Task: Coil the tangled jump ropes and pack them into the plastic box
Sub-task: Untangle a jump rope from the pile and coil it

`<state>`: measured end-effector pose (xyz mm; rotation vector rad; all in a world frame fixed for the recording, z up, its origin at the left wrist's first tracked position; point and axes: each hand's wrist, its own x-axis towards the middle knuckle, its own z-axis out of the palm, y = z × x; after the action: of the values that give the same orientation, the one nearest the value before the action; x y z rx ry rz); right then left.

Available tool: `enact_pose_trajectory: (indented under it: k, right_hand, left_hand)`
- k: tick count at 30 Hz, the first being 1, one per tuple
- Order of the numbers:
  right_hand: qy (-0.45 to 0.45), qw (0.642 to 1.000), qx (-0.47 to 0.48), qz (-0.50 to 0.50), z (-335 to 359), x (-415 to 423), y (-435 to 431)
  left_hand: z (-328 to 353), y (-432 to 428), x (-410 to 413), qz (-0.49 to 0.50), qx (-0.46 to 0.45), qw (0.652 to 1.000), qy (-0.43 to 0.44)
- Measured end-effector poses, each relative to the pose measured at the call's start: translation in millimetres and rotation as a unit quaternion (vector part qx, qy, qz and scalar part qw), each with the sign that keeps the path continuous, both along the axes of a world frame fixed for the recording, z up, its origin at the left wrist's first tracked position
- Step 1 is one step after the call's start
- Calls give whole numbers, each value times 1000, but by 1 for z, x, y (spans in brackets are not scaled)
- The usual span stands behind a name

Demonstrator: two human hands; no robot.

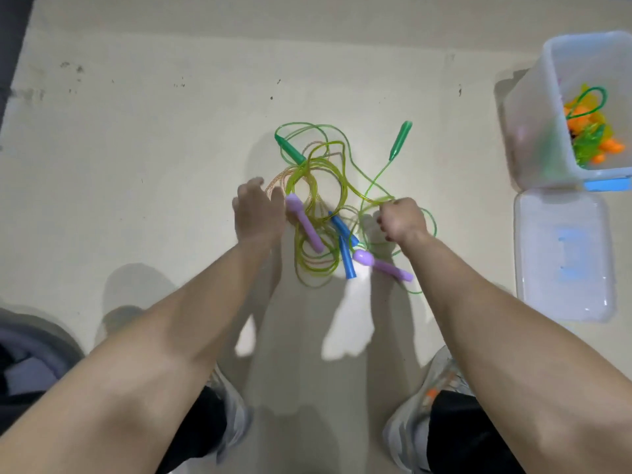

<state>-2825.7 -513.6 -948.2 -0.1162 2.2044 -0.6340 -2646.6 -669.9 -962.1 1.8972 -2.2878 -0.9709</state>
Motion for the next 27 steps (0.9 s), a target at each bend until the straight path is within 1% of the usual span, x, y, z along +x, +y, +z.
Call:
enact_pose_trajectory:
  k: [1, 2, 3, 5, 7, 10, 13, 15, 16, 18, 19, 21, 23, 25, 27]
  right_hand:
    - [26, 998, 29, 39, -2, 10, 11]
    - [46, 995, 48, 78, -5, 21, 21]
    - [53, 990, 63, 117, -13, 31, 31]
    - [49, 976, 83, 198, -30, 50, 49]
    - [60, 956, 112, 265, -47, 60, 62]
    - [121, 940, 125, 295, -63, 64, 65]
    - [134, 940, 108, 296, -66, 61, 63]
    - [110, 959, 86, 248, -59, 54, 62]
    - [80, 974, 68, 200, -54, 50, 63]
    - [18, 998, 6, 65, -41, 42, 63]
    - [-4, 1000, -23, -6, -33, 37, 61]
    - [-61, 987, -75, -128, -15, 29, 58]
    - [-132, 961, -136, -202, 14, 24, 51]
    - [-172, 942, -178, -226, 49, 27, 43]
    - [-174, 940, -207, -208, 79, 33, 36]
  left_hand:
    - [-1, 10, 6, 16, -29, 999, 32]
    - [-2, 22, 11, 20, -29, 998, 53]
    - [-6, 34, 15, 14, 6, 998, 62]
    - [-14, 55, 16, 2, 107, 992, 63]
    - [-24, 63, 8, 22, 147, 987, 61]
    - [-30, 58, -15, 74, 151, 985, 24]
    - [-29, 43, -36, 48, 177, 983, -9]
    - [-30, 33, -43, 37, 204, 978, -18]
    - [-29, 29, -45, 40, 213, 976, -16]
    - [-25, 25, -46, 65, 223, 973, 1]
    - [-20, 24, -46, 82, 227, 970, 22]
    - [-7, 23, -43, 102, 227, 966, 75]
    - [12, 23, -39, 88, 255, 954, 131]
    - [38, 28, -31, 64, 322, 924, 197]
    - [70, 38, -21, 33, 372, 897, 237]
